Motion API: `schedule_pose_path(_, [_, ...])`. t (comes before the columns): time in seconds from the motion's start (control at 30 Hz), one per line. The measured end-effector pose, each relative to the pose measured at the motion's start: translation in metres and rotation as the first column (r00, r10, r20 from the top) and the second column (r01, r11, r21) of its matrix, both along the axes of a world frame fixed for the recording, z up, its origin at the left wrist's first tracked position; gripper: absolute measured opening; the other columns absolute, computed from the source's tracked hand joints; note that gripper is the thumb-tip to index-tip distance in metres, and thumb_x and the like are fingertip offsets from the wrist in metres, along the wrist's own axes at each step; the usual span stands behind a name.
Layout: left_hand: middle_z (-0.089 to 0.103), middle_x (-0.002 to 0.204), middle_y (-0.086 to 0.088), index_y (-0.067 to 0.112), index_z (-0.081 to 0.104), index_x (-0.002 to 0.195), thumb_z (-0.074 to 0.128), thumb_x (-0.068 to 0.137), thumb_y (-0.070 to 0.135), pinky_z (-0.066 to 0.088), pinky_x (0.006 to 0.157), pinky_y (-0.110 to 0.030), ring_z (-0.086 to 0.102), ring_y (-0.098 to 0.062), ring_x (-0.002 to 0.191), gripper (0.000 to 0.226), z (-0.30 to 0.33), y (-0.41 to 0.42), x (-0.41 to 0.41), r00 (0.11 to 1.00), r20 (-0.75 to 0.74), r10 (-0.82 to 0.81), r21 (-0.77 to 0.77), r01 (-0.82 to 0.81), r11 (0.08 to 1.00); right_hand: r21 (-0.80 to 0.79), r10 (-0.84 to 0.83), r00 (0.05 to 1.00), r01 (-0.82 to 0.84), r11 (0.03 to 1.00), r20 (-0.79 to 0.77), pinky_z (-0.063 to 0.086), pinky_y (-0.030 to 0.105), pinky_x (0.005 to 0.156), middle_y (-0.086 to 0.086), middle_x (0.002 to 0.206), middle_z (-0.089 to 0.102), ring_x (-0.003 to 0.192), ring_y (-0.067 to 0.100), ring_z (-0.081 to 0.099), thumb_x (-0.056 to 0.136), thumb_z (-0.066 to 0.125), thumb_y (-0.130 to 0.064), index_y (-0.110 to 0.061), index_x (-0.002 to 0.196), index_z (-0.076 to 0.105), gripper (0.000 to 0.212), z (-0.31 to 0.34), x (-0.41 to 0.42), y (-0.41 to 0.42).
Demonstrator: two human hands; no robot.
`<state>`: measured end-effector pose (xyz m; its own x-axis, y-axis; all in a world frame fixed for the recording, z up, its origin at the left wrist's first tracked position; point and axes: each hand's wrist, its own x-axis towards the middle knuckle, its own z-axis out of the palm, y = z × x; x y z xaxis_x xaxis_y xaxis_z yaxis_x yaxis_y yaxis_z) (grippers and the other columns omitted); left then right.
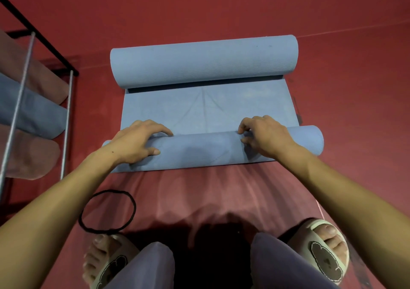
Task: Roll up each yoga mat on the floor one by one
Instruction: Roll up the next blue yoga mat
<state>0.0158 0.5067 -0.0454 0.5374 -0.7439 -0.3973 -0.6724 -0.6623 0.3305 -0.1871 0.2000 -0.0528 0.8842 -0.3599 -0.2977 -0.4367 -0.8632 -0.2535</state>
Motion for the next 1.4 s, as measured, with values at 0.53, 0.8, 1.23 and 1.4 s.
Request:
schedule_pose_path(0.53, [0.062,0.125,0.012,0.049,0.062,0.128,0.062,0.099,0.017,0.042,0.079,-0.036,0.056,-0.019,0.117,0.043,-0.005,-0.017,-0.004,0.979,0.193,0.071,-0.021,-0.068,0.997,-0.149,0.065,0.998,-0.061,0.987,0.023,0.051,0.041,0.083,0.002,0.124,0.059,0.116,0.028,0.049,0.082,0.077,-0.062,-0.023,0.138,0.057,0.071,0.003,-0.004,0.017])
schedule_pose_path(0.8, [0.067,0.122,0.008,0.042,0.071,0.124,0.055,0.096,0.019,0.046,0.07,-0.036,0.064,-0.025,0.109,0.039,0.0,-0.023,-0.014,0.927,0.37,0.06,-0.072,-0.035,0.997,-0.065,0.001,0.999,0.002,0.998,0.048,0.048,0.042,0.094,0.005,0.123,0.062,0.116,0.03,0.048,0.085,0.075,-0.061,-0.024,0.132,0.057,0.062,0.003,0.003,0.011])
schedule_pose_path(1.23, [0.071,0.116,0.004,0.029,0.051,0.135,0.064,0.084,0.069,0.048,0.084,-0.045,0.066,-0.027,0.108,0.067,0.002,-0.024,-0.02,0.951,0.31,0.008,0.023,-0.016,1.0,-0.217,0.008,0.991,0.021,0.976,0.131,0.05,0.049,0.092,0.012,0.118,0.063,0.111,0.034,0.054,0.094,0.057,-0.065,-0.009,0.125,0.058,0.063,-0.002,0.006,0.009])
schedule_pose_path(1.4, [0.064,0.132,0.001,0.025,0.05,0.139,0.043,0.083,0.08,0.041,0.104,-0.051,0.056,-0.026,0.128,0.078,-0.004,-0.027,-0.022,0.939,0.344,-0.018,0.043,0.004,0.999,-0.246,0.082,0.995,-0.064,0.967,0.062,0.045,0.047,0.104,0.01,0.131,0.063,0.117,0.033,0.055,0.086,0.048,-0.076,-0.014,0.132,0.058,0.078,-0.006,0.005,0.006])
